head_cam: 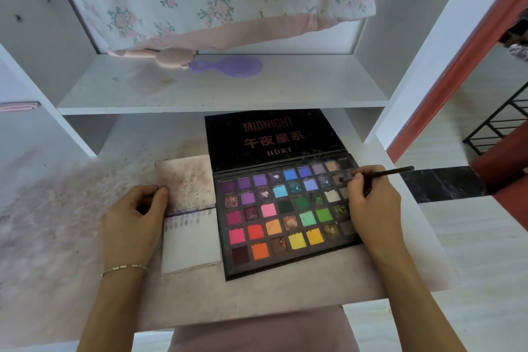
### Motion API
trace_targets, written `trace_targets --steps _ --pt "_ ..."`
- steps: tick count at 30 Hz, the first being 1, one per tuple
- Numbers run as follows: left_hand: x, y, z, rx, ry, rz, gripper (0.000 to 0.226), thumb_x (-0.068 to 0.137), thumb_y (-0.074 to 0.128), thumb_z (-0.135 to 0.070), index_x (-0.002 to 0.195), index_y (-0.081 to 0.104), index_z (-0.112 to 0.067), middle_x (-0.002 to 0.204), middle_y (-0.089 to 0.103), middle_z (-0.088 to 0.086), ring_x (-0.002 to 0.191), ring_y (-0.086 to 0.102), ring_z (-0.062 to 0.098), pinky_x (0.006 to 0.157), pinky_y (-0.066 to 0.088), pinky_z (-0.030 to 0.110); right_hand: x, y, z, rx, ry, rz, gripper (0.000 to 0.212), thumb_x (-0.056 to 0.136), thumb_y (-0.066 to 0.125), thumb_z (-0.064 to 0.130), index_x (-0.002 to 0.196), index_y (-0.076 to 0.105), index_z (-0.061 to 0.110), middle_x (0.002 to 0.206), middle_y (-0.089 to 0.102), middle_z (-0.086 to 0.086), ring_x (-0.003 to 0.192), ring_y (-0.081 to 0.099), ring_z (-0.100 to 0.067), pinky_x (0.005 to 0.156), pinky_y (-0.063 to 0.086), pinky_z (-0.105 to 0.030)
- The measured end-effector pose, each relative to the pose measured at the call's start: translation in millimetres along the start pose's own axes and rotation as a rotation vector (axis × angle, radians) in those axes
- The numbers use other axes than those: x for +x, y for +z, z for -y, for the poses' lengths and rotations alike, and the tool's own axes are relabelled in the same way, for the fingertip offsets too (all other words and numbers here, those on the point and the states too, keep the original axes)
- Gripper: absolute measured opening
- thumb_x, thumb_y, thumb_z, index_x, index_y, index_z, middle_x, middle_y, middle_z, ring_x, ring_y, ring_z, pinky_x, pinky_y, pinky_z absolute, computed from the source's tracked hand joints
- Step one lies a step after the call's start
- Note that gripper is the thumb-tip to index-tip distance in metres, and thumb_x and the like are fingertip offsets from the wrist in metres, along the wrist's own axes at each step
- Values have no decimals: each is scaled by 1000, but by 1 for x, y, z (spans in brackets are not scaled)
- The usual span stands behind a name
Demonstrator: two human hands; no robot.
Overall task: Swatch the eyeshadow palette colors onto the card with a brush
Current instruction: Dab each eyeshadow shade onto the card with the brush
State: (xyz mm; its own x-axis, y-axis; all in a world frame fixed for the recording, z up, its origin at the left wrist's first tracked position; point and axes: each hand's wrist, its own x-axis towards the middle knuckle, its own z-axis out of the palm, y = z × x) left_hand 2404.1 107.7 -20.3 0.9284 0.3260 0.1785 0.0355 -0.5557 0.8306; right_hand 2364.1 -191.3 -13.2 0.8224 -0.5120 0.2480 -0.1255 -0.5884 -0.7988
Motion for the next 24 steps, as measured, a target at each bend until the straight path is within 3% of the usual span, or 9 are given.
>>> trace_targets --steps 6,12,14,19,22,24 --pt "0 0 1 17 15 -3 5 84 61 -19 81 64 -17 74 61 1 73 55 20 71 36 28 -1 -1 -1 -24 -26 21 13 92 46 13 83 49 22 67 52 13 64 54 -3 54 36 -12" --pt "0 1 0 -15 6 -10 8 84 63 -18 76 61 -21 70 59 0 70 54 21 70 36 29 -7 -2 11 70 -39 -5 29 91 47 10 76 44 34 66 53 12 63 57 4 47 42 -8" --pt "0 1 -1 -11 3 -16 8 83 63 -19 76 61 -21 70 59 0 70 53 20 69 36 28 -12 1 20 142 -42 38 30 91 47 8 76 45 34 67 55 8 63 56 7 49 44 -7" --pt "0 2 -1 7 3 -11 6 84 62 -20 78 62 -21 71 59 -5 67 52 12 63 35 25 -32 20 49 307 -44 200 25 87 47 8 76 50 30 67 60 -2 66 59 -12 53 49 -23" --pt "1 2 1 16 -7 -11 5 84 62 -21 80 65 -19 72 61 -5 69 54 12 66 38 26 -46 36 63 358 -69 307 24 87 49 10 74 52 30 61 60 -2 50 53 -9 44 43 -19" --pt "2 3 1 20 -6 -15 6 83 62 -22 79 66 -19 70 61 -6 67 54 10 64 39 25 -53 46 70 357 -95 376 24 87 51 11 74 52 31 68 62 6 50 52 -4 45 41 -14"
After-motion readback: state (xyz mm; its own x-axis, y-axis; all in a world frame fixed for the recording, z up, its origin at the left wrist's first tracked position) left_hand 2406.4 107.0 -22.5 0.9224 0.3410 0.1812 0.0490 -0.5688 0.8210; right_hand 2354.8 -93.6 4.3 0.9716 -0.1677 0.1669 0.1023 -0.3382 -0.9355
